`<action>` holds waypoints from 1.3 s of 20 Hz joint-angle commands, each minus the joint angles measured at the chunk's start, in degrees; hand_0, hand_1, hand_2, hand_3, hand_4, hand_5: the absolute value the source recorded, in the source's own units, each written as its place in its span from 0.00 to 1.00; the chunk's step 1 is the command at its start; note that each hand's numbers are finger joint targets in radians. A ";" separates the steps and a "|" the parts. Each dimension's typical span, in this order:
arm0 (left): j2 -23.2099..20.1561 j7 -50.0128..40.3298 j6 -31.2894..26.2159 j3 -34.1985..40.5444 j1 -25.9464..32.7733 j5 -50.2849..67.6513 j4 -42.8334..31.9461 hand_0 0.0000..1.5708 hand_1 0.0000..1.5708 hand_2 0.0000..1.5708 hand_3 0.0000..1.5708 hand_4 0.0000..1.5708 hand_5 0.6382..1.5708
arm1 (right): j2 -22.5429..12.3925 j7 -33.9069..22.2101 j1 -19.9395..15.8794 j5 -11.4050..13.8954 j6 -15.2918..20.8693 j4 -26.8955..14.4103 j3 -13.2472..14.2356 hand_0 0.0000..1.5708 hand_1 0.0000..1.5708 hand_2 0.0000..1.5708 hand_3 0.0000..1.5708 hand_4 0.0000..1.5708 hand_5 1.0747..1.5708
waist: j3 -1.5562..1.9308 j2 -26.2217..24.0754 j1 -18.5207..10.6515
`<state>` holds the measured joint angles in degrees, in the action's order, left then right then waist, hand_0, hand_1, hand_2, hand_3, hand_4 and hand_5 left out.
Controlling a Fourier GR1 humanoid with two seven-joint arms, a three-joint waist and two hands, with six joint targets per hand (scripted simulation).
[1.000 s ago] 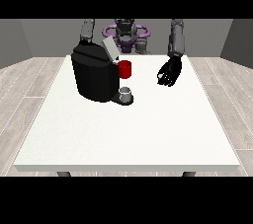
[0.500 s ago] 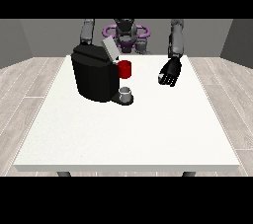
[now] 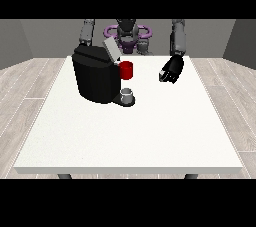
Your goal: Insert the coffee pod into the coffee machine and close the lid
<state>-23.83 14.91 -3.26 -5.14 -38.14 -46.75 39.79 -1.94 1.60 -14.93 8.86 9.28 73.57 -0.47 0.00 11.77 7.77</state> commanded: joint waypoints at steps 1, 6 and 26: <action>1.66 4.10 -3.01 1.53 0.14 3.08 0.25 0.91 0.91 0.91 0.86 0.31 1.00 | -1.21 -4.28 1.24 1.72 0.96 -0.75 0.10 0.00 0.00 0.00 0.00 0.00 1.00 | -0.02 -3.85 -0.93; -0.35 2.31 -7.36 4.52 -5.93 3.98 -1.09 0.90 0.90 0.89 0.84 0.33 1.00 | -2.14 -0.09 -0.87 2.04 0.19 -2.73 0.68 0.00 0.00 0.00 0.00 0.00 1.00 | 0.00 -1.64 0.71; 3.78 -12.79 -21.23 9.59 -23.54 6.82 3.50 0.78 0.78 0.81 0.82 0.32 1.00 | 0.77 2.73 -3.83 0.17 -1.19 -5.70 -0.30 0.00 0.00 0.00 0.00 0.00 1.00 | 0.03 -5.12 4.65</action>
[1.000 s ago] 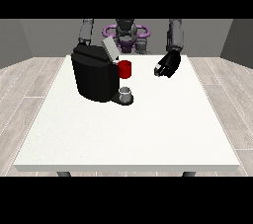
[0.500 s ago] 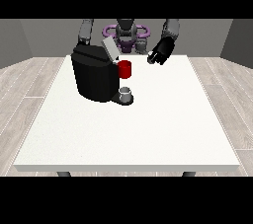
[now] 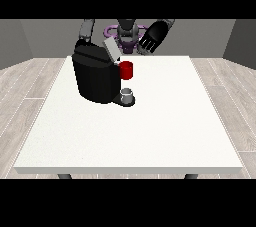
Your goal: Insert the coffee pod into the coffee machine and close the lid
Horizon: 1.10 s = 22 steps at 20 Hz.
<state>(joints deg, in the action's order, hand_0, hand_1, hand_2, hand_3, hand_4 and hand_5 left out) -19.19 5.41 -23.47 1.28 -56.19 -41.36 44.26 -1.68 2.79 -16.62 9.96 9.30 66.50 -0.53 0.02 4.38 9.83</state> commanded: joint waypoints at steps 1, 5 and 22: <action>-2.75 -1.91 -2.57 3.74 -4.36 1.82 -1.51 0.79 0.79 0.81 0.81 0.32 1.00 | 0.03 0.55 -0.35 0.03 -0.67 2.42 -0.72 0.00 0.00 0.00 0.00 0.00 1.00 | -0.02 1.03 2.47; -1.63 -1.34 -2.02 3.51 -5.42 1.74 -1.00 0.80 0.80 0.82 0.81 0.31 1.00 | -0.22 0.26 -2.24 0.31 0.69 3.00 0.34 0.00 0.00 0.00 0.00 0.00 1.00 | -0.01 2.83 2.31; -5.25 -2.89 -0.90 5.47 -13.71 -0.10 -5.78 0.76 0.76 0.80 0.78 0.29 1.00 | -3.20 -4.43 -8.39 -0.26 -0.19 7.76 2.83 0.00 0.00 0.00 0.00 0.00 1.00 | 0.00 10.94 7.58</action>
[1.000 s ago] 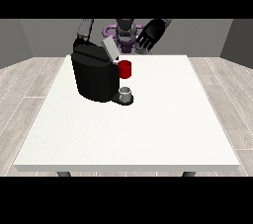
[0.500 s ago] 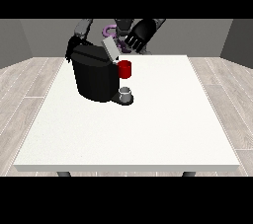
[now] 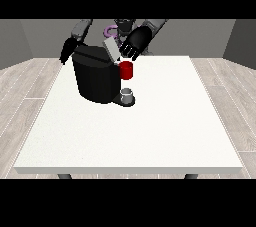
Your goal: Insert the coffee pod into the coffee machine and close the lid
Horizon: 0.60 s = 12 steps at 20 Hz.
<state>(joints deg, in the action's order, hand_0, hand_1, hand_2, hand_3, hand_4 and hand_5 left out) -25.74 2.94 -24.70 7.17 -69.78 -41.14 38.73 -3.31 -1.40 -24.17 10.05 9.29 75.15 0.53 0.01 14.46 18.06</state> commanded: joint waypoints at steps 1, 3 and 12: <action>0.18 2.14 0.46 -0.66 0.50 -0.64 -0.59 0.75 0.75 0.79 0.77 0.30 1.00 | -1.40 -1.99 -1.37 -1.05 -0.97 0.66 1.48 0.00 0.00 0.00 0.00 0.04 1.00 | 0.00 1.31 -0.16; 3.68 -1.12 0.78 -1.34 -0.52 -0.71 0.34 0.76 0.76 0.80 0.78 0.30 1.00 | -1.54 -1.54 -2.13 -0.39 0.64 -2.48 2.77 0.00 0.00 0.00 0.00 0.07 1.00 | 0.02 0.40 -2.16; 1.21 0.86 -0.50 -0.48 -2.76 -0.86 -1.73 0.76 0.76 0.79 0.76 0.28 1.00 | -0.22 -0.97 -2.92 -0.12 2.37 -1.69 2.67 0.00 0.00 0.00 0.00 0.10 1.00 | 0.01 2.80 -1.44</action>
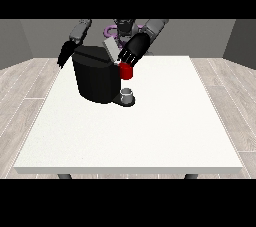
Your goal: Insert the coffee pod into the coffee machine and close the lid
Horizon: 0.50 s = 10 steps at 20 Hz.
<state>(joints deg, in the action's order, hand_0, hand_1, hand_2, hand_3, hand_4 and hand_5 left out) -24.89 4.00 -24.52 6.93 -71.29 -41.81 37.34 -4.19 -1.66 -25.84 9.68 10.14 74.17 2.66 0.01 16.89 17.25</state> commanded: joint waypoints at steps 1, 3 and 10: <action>1.44 -1.78 0.43 0.25 -1.13 -0.07 -0.93 0.76 0.76 0.79 0.76 0.27 1.00 | -1.04 -0.31 -1.19 -0.90 -1.48 -0.23 0.63 0.00 0.00 0.00 0.00 0.08 1.00 | 0.01 0.25 0.79; 0.74 1.89 1.97 -0.79 1.59 -1.12 -0.42 0.74 0.74 0.79 0.76 0.27 1.00 | 0.63 1.32 1.61 0.32 0.18 0.54 -0.69 0.00 0.00 0.00 0.00 0.00 1.00 | 0.00 0.18 0.08; -0.70 0.32 2.18 0.54 -3.34 -1.21 -0.82 0.78 0.78 0.80 0.77 0.24 1.00 | -0.44 1.53 -1.41 -0.04 -0.02 -0.93 0.52 0.00 0.00 0.00 0.00 0.00 1.00 | 0.00 2.40 0.99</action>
<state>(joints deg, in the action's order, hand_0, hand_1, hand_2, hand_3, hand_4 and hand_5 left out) -24.81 4.47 -23.21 6.80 -72.33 -42.80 37.01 -4.93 0.43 -25.82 9.02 9.68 72.90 3.77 0.00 17.77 17.24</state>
